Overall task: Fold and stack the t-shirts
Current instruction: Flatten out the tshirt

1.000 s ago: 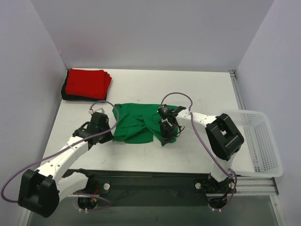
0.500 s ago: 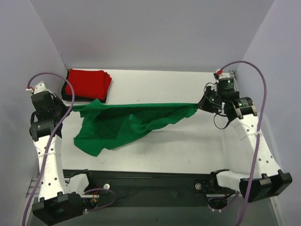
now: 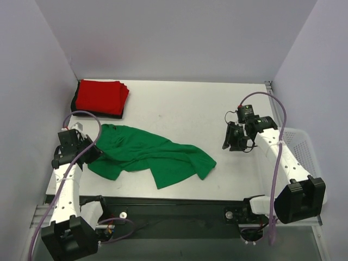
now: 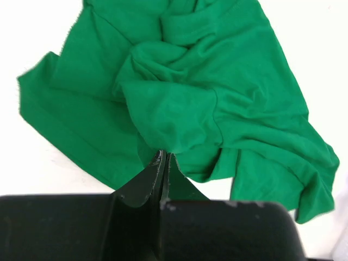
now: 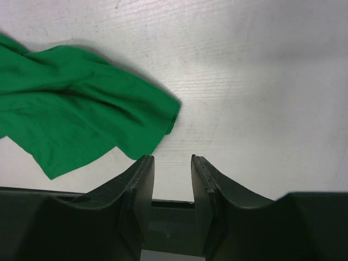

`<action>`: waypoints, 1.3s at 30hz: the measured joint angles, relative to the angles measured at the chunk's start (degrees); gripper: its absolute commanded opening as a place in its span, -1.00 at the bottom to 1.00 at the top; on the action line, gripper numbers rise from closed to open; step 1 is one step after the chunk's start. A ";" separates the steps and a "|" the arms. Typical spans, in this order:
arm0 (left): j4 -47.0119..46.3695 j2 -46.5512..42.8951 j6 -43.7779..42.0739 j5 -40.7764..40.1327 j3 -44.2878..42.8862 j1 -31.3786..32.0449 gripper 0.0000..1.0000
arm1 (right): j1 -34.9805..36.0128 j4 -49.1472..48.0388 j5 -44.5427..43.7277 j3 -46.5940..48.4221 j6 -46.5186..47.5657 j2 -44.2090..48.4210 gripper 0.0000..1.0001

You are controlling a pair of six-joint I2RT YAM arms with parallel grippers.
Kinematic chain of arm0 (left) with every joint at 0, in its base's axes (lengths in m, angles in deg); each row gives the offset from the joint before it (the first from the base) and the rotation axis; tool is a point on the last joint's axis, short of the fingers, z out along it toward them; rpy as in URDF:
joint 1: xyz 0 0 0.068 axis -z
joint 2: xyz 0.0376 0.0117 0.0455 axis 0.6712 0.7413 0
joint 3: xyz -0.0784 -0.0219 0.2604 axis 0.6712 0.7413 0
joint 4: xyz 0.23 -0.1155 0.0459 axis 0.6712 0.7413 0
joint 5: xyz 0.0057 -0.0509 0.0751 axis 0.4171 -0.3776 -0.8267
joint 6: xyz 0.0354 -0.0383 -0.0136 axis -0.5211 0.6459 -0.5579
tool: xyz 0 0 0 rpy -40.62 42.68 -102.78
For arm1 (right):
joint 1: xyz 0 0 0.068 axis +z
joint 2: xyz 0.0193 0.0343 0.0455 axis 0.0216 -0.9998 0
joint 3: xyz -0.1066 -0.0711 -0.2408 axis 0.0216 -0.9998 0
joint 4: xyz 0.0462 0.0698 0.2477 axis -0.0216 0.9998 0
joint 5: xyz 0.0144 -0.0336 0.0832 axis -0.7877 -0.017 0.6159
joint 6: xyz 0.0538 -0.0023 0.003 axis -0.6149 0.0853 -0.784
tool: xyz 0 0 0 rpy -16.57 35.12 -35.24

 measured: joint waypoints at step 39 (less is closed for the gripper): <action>-3.17 2.27 0.17 5.38 0.87 -0.04 -1.00 | 24.57 -18.10 5.09 -18.23 -13.97 -13.35 -0.34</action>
